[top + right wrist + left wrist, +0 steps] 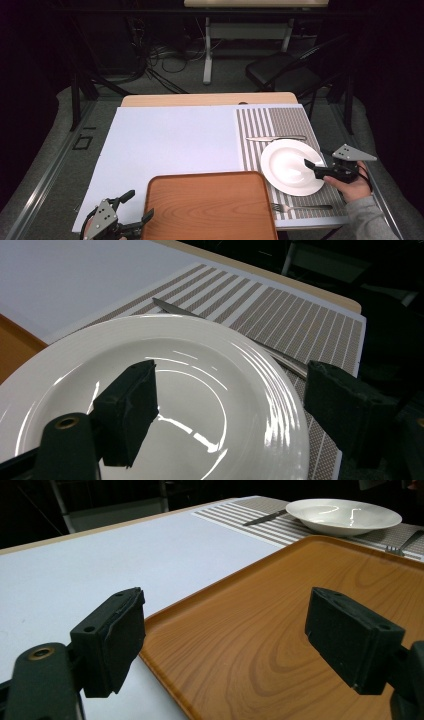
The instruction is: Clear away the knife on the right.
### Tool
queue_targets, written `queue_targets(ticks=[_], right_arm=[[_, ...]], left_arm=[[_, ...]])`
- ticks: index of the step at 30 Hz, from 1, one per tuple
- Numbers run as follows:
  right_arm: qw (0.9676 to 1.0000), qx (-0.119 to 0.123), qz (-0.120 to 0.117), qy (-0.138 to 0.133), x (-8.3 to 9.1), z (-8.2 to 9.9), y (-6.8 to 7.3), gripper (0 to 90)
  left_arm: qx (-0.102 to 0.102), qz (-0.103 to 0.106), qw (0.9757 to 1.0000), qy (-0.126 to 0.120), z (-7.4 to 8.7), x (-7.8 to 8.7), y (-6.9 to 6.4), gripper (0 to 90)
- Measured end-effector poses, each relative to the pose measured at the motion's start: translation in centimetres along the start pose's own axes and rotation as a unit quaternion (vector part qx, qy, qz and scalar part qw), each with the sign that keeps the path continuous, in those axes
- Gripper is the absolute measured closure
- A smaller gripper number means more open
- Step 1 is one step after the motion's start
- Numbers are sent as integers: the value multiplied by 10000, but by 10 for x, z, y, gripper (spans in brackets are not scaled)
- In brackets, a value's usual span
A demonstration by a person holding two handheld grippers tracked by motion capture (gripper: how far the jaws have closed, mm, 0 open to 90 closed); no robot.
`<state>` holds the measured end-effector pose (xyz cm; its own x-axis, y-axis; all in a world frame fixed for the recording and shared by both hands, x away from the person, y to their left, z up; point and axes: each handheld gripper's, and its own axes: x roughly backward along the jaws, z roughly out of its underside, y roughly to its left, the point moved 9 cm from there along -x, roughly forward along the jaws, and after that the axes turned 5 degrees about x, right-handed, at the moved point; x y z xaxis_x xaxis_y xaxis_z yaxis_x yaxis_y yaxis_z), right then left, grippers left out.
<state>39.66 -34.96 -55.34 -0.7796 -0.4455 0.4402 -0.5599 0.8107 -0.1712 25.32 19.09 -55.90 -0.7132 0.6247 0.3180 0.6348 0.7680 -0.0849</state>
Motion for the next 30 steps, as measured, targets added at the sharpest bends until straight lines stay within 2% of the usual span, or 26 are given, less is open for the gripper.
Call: queue_targets(ticks=[10, 15, 30], right_arm=[[9997, -29, -84, 249, -34, -14, -16, 216], [9994, -128, -90, 317, -44, -18, -23, 212], [9982, -192, -139, 552, -63, -30, -36, 211]], left_arm=[[0, -12, 10000, -14, 0, 1, 1, 165], [-4, -4, 10000, -19, 0, 1, 1, 165], [-2, -21, 10000, -21, 1, 1, 2, 165]])
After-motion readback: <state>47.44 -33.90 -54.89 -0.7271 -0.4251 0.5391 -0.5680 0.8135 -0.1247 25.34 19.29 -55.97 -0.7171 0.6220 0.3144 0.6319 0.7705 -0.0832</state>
